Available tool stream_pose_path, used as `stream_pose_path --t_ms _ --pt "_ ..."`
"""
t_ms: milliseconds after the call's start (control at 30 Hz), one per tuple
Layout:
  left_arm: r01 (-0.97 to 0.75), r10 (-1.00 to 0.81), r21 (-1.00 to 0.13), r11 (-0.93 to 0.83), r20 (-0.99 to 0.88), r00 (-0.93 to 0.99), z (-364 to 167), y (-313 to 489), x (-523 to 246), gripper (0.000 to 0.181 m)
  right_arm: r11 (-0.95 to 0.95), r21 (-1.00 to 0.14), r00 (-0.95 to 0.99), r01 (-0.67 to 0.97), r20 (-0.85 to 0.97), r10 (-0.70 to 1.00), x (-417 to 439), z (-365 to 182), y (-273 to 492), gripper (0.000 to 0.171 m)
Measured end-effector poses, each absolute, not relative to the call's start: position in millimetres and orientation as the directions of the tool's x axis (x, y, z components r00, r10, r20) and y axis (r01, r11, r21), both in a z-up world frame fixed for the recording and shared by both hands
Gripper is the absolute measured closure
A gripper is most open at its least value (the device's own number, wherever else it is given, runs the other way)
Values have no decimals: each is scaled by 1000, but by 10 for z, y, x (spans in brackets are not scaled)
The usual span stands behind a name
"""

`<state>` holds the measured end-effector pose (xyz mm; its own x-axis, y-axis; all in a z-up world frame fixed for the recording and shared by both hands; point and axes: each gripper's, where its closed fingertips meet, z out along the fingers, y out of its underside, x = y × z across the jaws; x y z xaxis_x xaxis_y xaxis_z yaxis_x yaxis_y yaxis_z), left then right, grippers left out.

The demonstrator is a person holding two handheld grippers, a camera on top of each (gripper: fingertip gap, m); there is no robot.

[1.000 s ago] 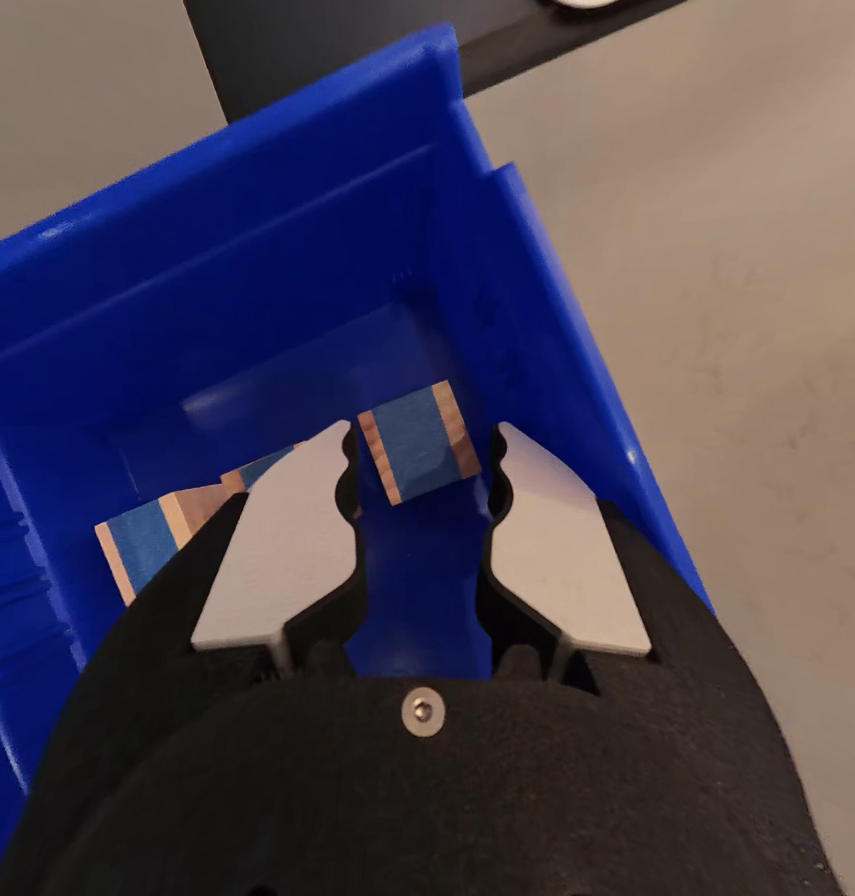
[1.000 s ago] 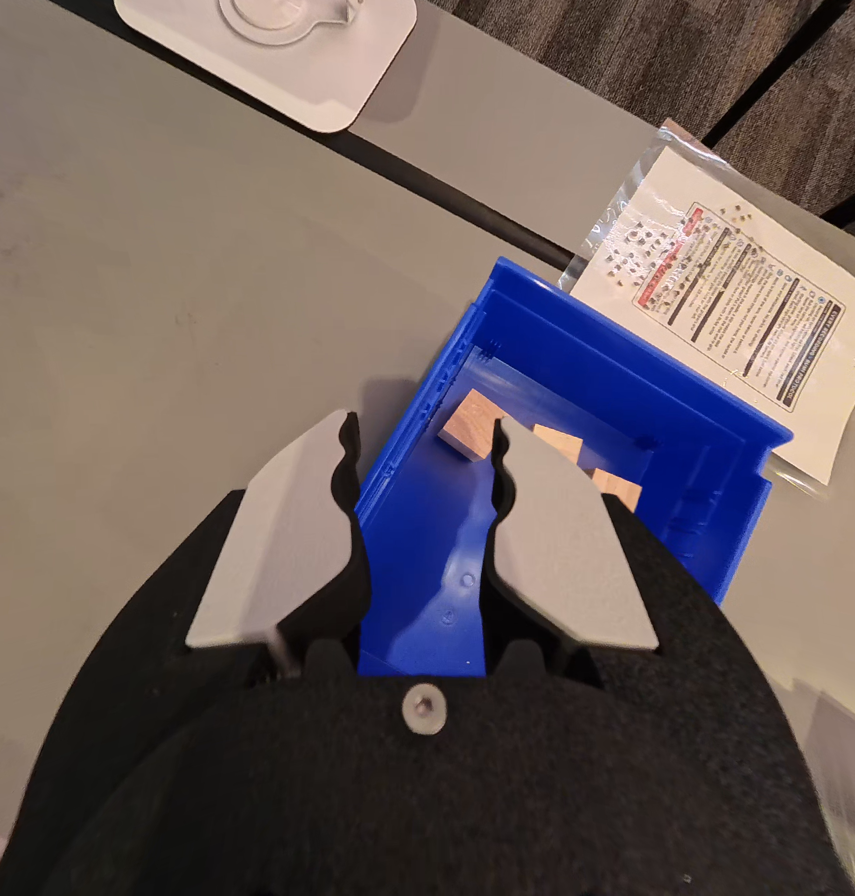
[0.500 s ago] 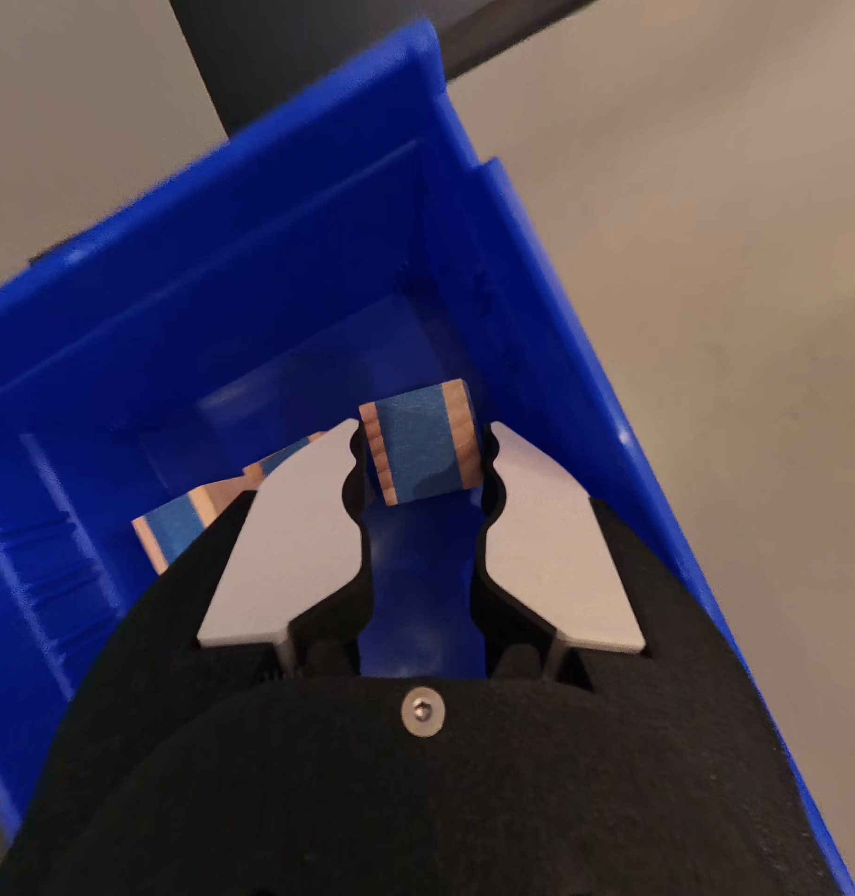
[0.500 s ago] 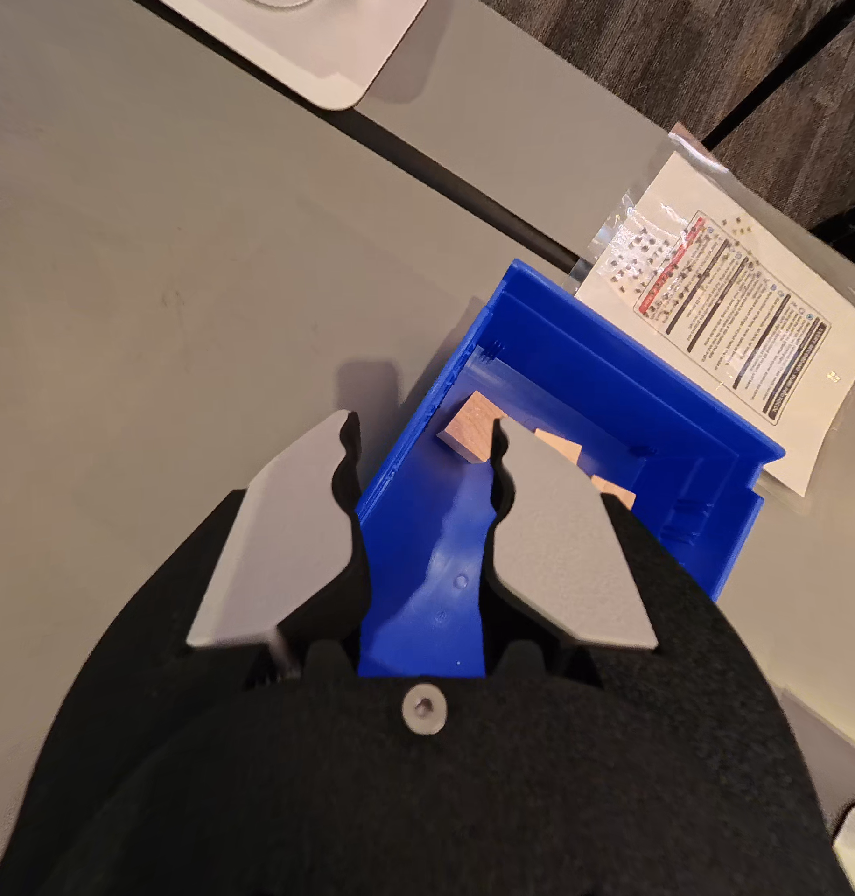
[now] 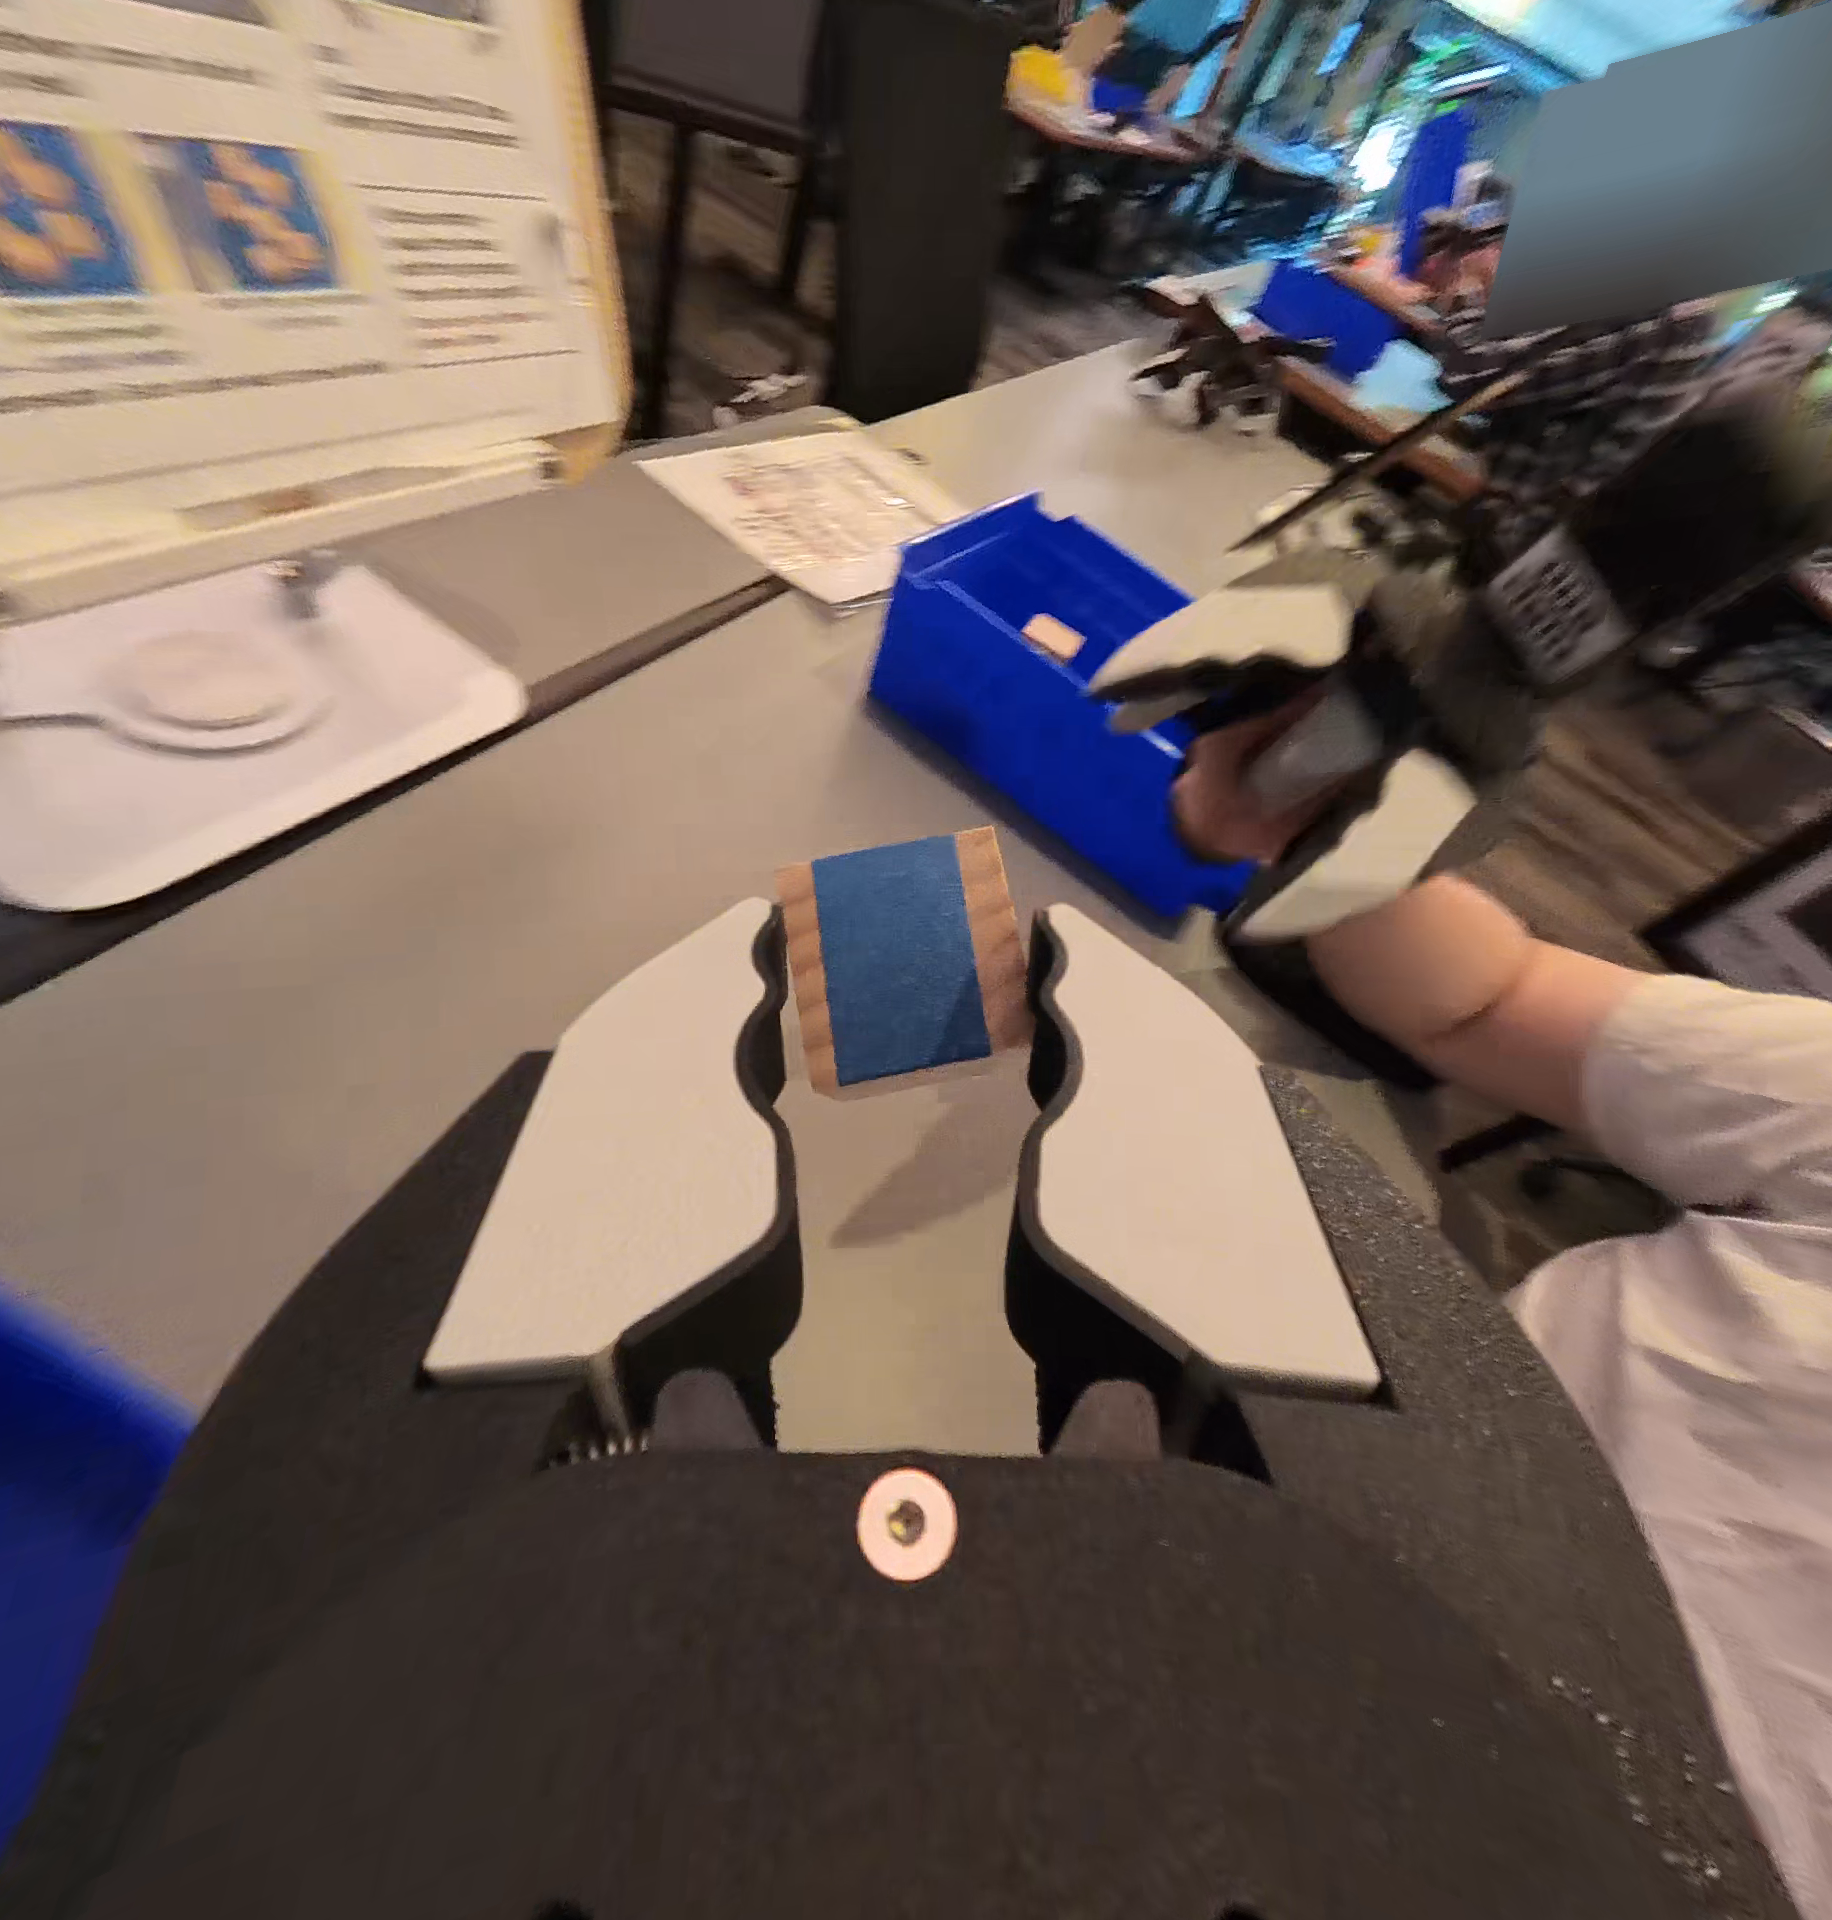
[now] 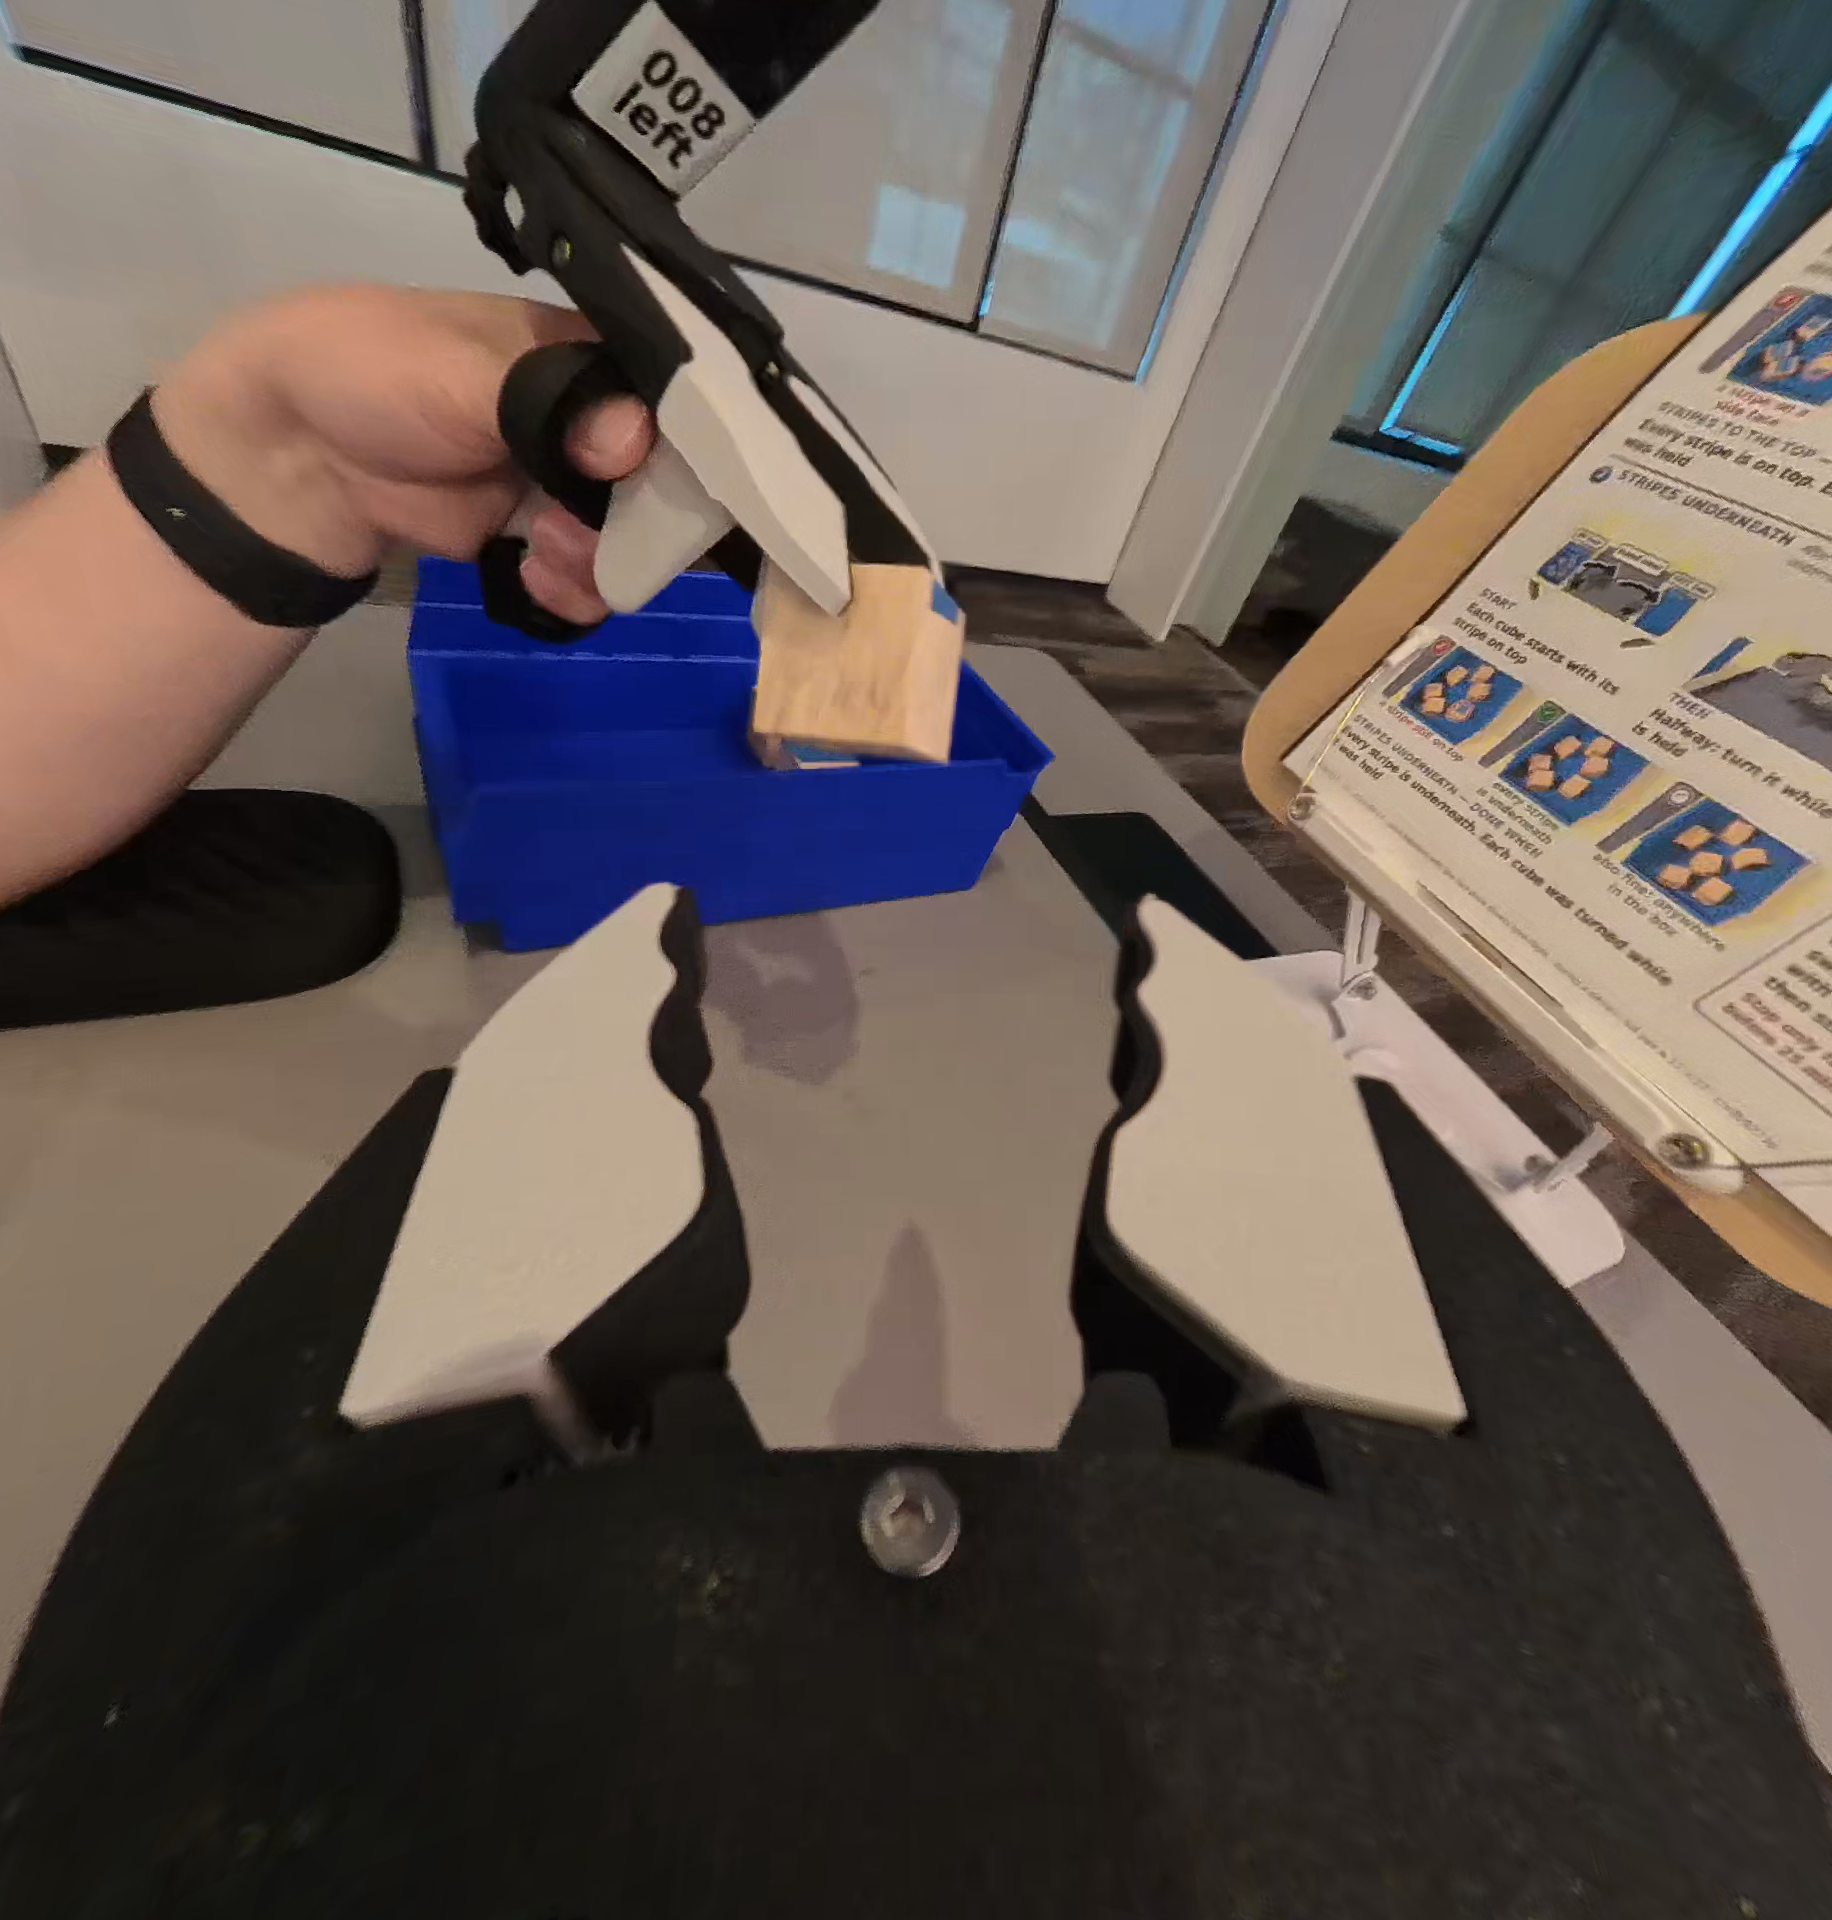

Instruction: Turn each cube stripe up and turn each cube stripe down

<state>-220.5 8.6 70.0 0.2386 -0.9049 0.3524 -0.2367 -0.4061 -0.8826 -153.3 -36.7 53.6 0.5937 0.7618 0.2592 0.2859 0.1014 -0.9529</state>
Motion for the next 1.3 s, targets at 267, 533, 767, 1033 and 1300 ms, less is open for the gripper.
stream_pose_path --t_ms 267,533,767,1033,1300 --pt "-272 -848 -817 -508 530 -7 569 -353 -1691 137 262 -918 707 298 397 585 -1802 273 -333 98" --pt "-246 -850 -834 -495 523 -62 612 -485 -1552 137 392 -893 710 220 422 563 -1716 443 -424 122" --pt "-147 -894 -893 -426 440 -85 1026 -493 -1860 131 248 -795 593 553 585 553 -1067 894 -354 123" --pt "-110 -931 -929 -354 361 -56 1278 -579 -2123 135 -876 -455 983 163 -5 186 1743 -181 -855 124" --pt "-189 -921 -911 -368 385 -61 1110 -637 -1995 136 -995 70 997 -75 -30 -77 2388 -1181 -1294 123"
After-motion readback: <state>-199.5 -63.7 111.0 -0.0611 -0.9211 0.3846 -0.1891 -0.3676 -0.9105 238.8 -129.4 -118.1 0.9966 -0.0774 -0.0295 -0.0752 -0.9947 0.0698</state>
